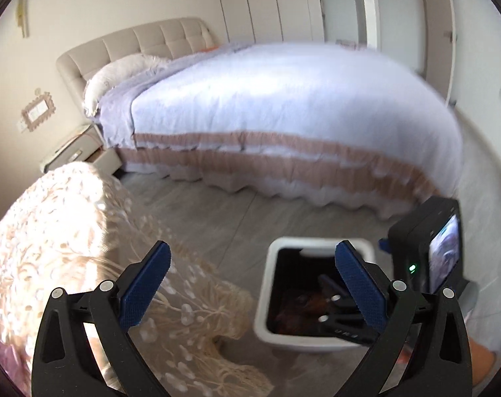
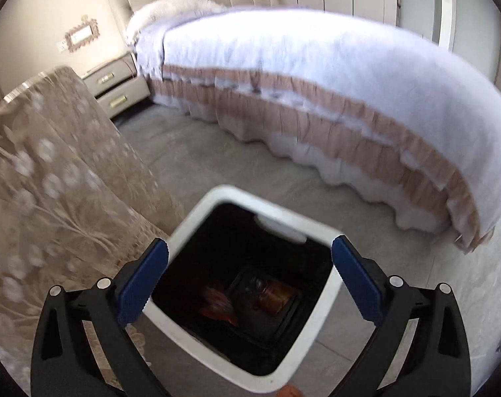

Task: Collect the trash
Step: 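Open the left tool dropping the bottle while the right tool releases the wrapper, then move both tools back over the table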

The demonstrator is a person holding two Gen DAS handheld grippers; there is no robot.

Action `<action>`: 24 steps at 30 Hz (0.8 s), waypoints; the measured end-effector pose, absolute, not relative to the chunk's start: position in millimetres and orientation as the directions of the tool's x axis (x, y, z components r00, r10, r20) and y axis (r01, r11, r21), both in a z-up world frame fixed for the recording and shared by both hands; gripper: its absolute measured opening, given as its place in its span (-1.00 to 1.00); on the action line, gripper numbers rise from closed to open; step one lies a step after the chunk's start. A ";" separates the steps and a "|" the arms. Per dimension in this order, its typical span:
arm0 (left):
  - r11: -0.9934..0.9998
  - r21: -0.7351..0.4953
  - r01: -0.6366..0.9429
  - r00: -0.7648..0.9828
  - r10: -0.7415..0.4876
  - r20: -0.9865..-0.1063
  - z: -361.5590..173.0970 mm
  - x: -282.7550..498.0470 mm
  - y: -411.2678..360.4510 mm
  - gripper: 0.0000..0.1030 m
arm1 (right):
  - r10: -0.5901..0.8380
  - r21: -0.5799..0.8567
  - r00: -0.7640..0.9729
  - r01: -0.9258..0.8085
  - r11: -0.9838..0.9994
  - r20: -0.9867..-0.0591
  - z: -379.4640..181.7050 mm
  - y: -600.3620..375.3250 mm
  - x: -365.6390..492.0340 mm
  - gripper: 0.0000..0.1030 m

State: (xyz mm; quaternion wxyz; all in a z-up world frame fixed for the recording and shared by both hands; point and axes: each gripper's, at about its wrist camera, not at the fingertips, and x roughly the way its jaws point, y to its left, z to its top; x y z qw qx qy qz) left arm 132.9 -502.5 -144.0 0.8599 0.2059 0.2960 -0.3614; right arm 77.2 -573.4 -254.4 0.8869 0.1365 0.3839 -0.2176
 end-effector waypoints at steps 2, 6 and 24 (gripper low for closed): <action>0.663 0.118 0.739 0.575 -0.530 -0.623 -123.5 126.6 -489.6 0.90 | -0.311 0.054 0.641 0.483 0.874 -0.702 -230.2 -563.6 71.9 0.91; 0.698 0.083 0.711 0.616 -0.561 -0.553 -85.3 115.5 -453.6 0.90 | -0.334 0.030 0.735 0.433 0.901 -0.590 -175.2 -534.3 63.2 0.91; 0.934 0.086 0.348 0.859 -0.281 -0.427 -35.8 90.3 -215.0 0.90 | 0.005 0.011 0.938 -0.001 1.000 -0.347 -54.5 -355.1 64.7 0.91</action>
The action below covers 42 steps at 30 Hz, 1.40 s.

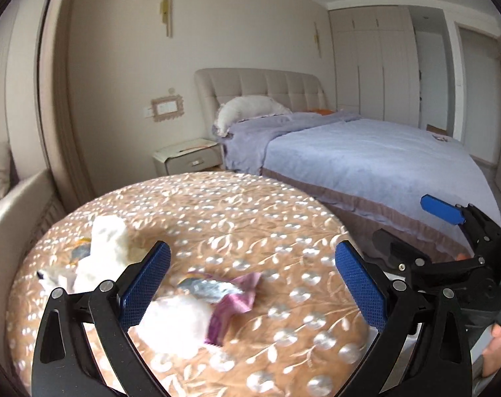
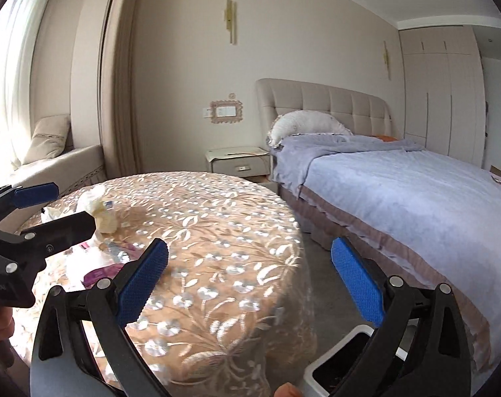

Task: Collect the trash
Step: 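Move both tools back over the table, then grasp the clear drinking glass with the left tool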

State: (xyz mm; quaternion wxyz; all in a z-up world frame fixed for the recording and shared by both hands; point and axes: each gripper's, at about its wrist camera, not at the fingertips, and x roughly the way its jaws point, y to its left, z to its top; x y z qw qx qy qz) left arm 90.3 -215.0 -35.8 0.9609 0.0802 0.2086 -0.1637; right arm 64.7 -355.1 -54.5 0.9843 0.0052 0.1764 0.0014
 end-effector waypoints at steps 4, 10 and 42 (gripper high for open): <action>0.966 0.063 0.250 0.868 -0.195 -0.456 -50.9 90.9 -149.8 0.90 | 0.046 -0.041 0.934 -0.064 0.997 -0.355 -46.6 -311.4 73.5 0.91; 0.981 -0.042 0.189 0.804 -0.179 -0.567 -83.6 106.6 -79.6 0.90 | 0.106 -0.085 0.928 -0.145 0.986 -0.358 -39.4 -258.9 80.8 0.91; 0.961 -0.019 0.275 0.683 -0.209 -0.700 -113.5 149.0 -64.7 -0.57 | 0.265 0.003 0.796 -0.314 0.949 -0.544 -76.8 -204.1 142.2 0.91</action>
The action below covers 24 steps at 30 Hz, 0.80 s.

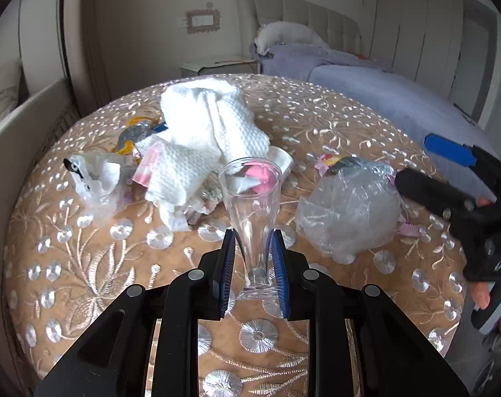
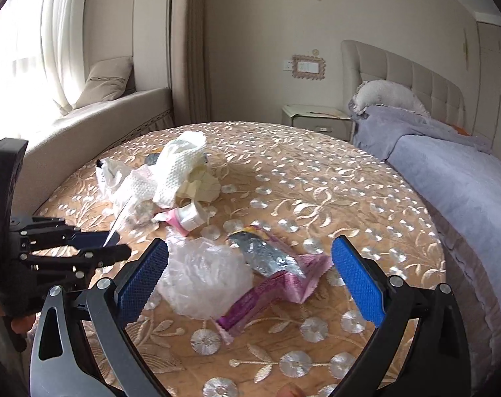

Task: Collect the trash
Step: 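Grasp the clear drinking glass with the left tool, then grasp the clear plastic bag with the right tool while the left holds the glass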

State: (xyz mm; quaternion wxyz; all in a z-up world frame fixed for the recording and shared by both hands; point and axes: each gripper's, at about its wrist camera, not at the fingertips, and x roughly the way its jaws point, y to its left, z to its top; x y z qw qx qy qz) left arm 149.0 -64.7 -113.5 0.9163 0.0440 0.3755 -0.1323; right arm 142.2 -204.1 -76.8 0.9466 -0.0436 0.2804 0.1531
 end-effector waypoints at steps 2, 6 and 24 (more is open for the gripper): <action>0.967 -0.029 0.253 0.696 -0.203 -0.688 -106.5 147.1 -58.5 -0.57 | 0.264 -0.050 0.787 -0.350 0.936 -0.558 -81.3 -188.0 140.8 0.91; 0.974 -0.023 0.226 0.720 -0.182 -0.670 -95.2 140.8 -45.9 -0.57 | 0.233 -0.185 0.761 -0.419 0.889 -0.605 -97.0 -151.7 141.1 0.79; 0.965 -0.071 0.251 0.765 -0.243 -0.596 -68.2 106.5 -43.2 -0.57 | 0.290 -0.056 0.811 -0.367 0.928 -0.509 -42.8 -177.1 119.3 -0.62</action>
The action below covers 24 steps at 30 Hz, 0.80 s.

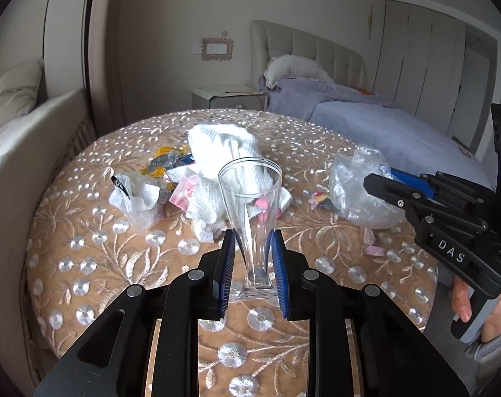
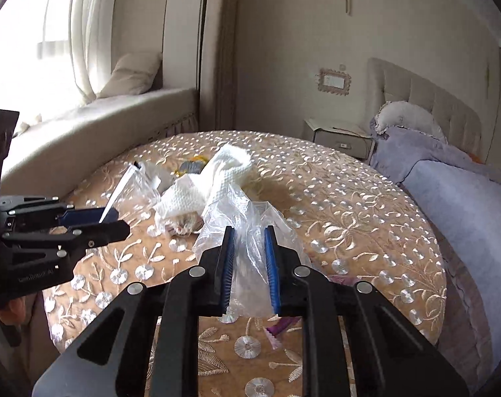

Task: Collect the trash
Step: 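Grasp the clear plastic bag with the right tool while the left holds the glass, then carry the glass and plastic bag with both tools over the white bin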

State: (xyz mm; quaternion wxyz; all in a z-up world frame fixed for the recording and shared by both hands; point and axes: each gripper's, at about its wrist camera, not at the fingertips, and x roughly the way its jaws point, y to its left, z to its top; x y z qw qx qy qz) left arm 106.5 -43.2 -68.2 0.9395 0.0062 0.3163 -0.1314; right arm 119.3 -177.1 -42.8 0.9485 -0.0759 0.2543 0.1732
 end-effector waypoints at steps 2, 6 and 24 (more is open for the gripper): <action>0.962 -0.065 0.266 0.771 -0.253 -0.584 -63.3 102.5 -50.1 -0.57 | 0.270 -0.064 0.828 -0.344 0.937 -0.492 -35.6 -184.5 114.5 -0.62; 0.950 -0.072 0.305 0.770 -0.290 -0.568 -56.6 98.3 -64.2 -0.57 | 0.227 -0.090 0.854 -0.302 0.949 -0.468 -30.1 -197.7 101.0 -0.62; 0.839 -0.027 0.543 0.679 -0.458 -0.574 -55.3 94.3 -200.1 -0.57 | 0.053 -0.074 0.898 -0.095 0.993 -0.437 -36.0 -294.1 57.6 -0.61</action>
